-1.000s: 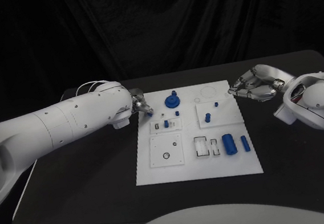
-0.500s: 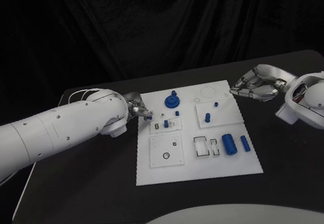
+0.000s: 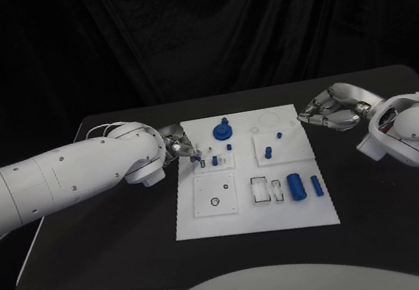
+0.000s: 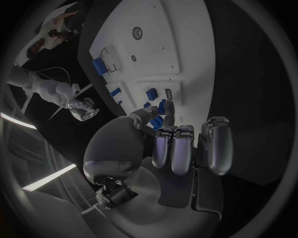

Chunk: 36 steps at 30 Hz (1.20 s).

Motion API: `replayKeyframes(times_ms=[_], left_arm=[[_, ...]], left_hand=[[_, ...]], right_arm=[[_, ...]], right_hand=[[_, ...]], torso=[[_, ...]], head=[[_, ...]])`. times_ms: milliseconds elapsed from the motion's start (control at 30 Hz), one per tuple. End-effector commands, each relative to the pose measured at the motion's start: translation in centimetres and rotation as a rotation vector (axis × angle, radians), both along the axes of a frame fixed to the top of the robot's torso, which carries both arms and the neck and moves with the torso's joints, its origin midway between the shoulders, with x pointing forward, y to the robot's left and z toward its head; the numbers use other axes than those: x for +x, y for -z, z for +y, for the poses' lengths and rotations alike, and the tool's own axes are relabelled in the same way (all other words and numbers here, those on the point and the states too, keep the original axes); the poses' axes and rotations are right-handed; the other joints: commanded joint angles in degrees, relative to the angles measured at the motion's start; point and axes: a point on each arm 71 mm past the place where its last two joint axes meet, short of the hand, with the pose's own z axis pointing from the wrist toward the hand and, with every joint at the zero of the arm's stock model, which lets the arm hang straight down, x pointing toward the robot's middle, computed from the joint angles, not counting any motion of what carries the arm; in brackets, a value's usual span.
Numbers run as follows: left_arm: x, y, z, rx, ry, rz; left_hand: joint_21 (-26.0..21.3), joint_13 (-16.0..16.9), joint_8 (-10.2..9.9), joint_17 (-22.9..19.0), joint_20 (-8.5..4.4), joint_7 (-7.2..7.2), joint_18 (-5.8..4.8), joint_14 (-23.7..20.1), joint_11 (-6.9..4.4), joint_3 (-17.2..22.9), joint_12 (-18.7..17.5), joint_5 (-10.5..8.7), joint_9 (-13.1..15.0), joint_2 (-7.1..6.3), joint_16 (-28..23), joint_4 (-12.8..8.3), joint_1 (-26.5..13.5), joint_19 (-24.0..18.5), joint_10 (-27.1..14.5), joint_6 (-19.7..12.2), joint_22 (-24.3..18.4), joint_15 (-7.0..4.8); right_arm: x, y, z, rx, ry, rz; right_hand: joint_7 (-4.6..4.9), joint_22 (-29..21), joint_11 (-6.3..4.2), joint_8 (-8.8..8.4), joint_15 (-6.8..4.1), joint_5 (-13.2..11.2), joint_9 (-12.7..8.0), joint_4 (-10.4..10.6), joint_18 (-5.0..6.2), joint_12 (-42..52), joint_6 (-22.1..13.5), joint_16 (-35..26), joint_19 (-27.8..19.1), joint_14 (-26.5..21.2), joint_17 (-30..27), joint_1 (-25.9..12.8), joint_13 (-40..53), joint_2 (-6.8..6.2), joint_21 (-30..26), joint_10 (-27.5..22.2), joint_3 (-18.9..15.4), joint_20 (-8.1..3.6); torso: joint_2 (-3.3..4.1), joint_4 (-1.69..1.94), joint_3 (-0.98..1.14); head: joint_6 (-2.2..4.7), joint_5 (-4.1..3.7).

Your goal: Assemble the parts on the task board

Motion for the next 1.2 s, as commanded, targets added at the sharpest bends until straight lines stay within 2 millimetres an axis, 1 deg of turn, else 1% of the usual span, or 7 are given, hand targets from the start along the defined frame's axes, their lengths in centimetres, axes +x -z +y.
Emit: replayKeyframes(times_ms=[33,167,400,567,833,1000,1200], left_arm=[[0.1,-0.1,-0.1,-0.009,0.002,-0.021],[0.2,-0.1,0.0,-0.002,0.004,-0.027],[0.3,0.3,0.1,-0.001,-0.003,-0.034],[0.1,0.9,-0.1,-0.005,-0.002,-0.031],[-0.1,1.5,-0.2,-0.01,0.001,-0.026],[0.0,1.7,-0.3,-0.01,0.002,-0.023],[-0.1,2.0,-0.4,-0.016,0.004,-0.025]], left_hand=[[-0.03,15.09,-0.19,15.09,0.05,-1.27,0.49,6.06,-0.4,0.08,0.21,-0.29,0.0,-0.04,0.15,0.34,-0.64,0.27,5.84,1.65,6.2,-0.46],[-0.05,15.09,-0.2,15.09,0.05,-1.27,0.5,6.06,-0.4,0.08,0.21,-0.34,-0.01,-0.01,0.15,0.37,-0.65,0.25,5.84,1.66,6.18,-0.46],[-0.12,15.09,-0.21,15.09,0.04,-1.27,0.52,6.06,-0.4,0.08,0.21,-0.42,-0.04,0.13,0.15,0.48,-0.67,0.21,5.84,1.68,6.12,-0.46],[-0.13,15.09,-0.22,15.09,0.04,-1.27,0.52,6.06,-0.4,0.08,0.21,-0.42,-0.05,0.16,0.15,0.51,-0.68,0.2,5.84,1.68,6.12,-0.46],[-0.15,15.09,-0.22,15.09,0.04,-1.26,0.53,6.06,-0.4,0.08,0.21,-0.42,-0.06,0.19,0.15,0.54,-0.69,0.18,5.84,1.68,6.1,-0.46],[-0.15,15.09,-0.22,15.09,0.04,-1.26,0.53,6.06,-0.4,0.08,0.21,-0.42,-0.06,0.19,0.15,0.54,-0.69,0.18,5.84,1.68,6.1,-0.46],[-0.25,15.09,-0.24,15.09,0.04,-1.26,0.56,6.06,-0.4,0.09,0.21,-0.38,-0.09,0.3,0.15,0.64,-0.72,0.11,5.84,1.69,6.01,-0.46]], right_arm=[[-0.1,0.2,-0.1,-0.009,0.007,0.014],[-0.1,0.2,-0.1,-0.009,0.006,0.014],[-0.1,0.2,0.0,-0.009,0.004,0.015],[-0.1,0.2,0.1,-0.008,0.0,0.016],[-0.1,0.2,0.0,-0.009,0.002,0.018],[-0.2,0.2,-0.1,-0.009,0.002,0.019],[-0.2,0.2,-0.1,-0.008,0.001,0.019]], right_hand=[[0.13,5.72,0.13,-0.23,-0.22,0.2,-0.03,-0.43,0.16,-0.24,-0.21,-0.37,0.18,2.8,2.96,0.46,6.61,-0.24,-0.15,-0.25,0.05,0.01],[0.13,5.72,0.13,-0.23,-0.22,0.2,-0.03,-0.43,0.16,-0.24,-0.21,-0.37,0.18,2.8,2.96,0.46,6.61,-0.24,-0.15,-0.25,0.05,0.01],[0.13,5.72,0.13,-0.23,-0.22,0.2,-0.03,-0.43,0.16,-0.24,-0.21,-0.37,0.18,2.8,2.96,0.46,6.61,-0.24,-0.15,-0.25,0.05,0.01],[0.13,5.7,0.15,-0.19,-0.2,0.23,-0.01,-0.48,0.16,-0.26,-0.14,-0.39,0.17,2.8,2.93,0.44,6.56,-0.23,-0.21,-0.28,0.09,0.03],[0.13,5.7,0.15,-0.19,-0.2,0.23,-0.01,-0.48,0.16,-0.26,-0.14,-0.39,0.17,2.8,2.93,0.44,6.56,-0.23,-0.21,-0.28,0.09,0.03],[0.13,5.7,0.15,-0.19,-0.2,0.23,-0.01,-0.48,0.16,-0.26,-0.14,-0.39,0.17,2.8,2.93,0.44,6.56,-0.23,-0.21,-0.28,0.09,0.03],[0.13,5.69,0.16,-0.16,-0.18,0.27,0.01,-0.54,0.17,-0.29,-0.09,-0.39,0.16,2.8,2.92,0.43,6.51,-0.24,-0.25,-0.31,0.14,0.05]], torso=[[0.11,-0.07,-0.01],[0.25,-0.2,-0.04],[0.24,-0.05,-0.06],[0.25,-0.18,-0.02],[0.22,-0.01,-0.01],[0.2,-0.14,0.05],[0.22,-0.09,0.0]], head=[[0.01,0.09],[0.01,0.25],[0.01,0.29],[0.01,0.36],[0.01,0.2],[0.01,0.82],[0.01,0.49]])
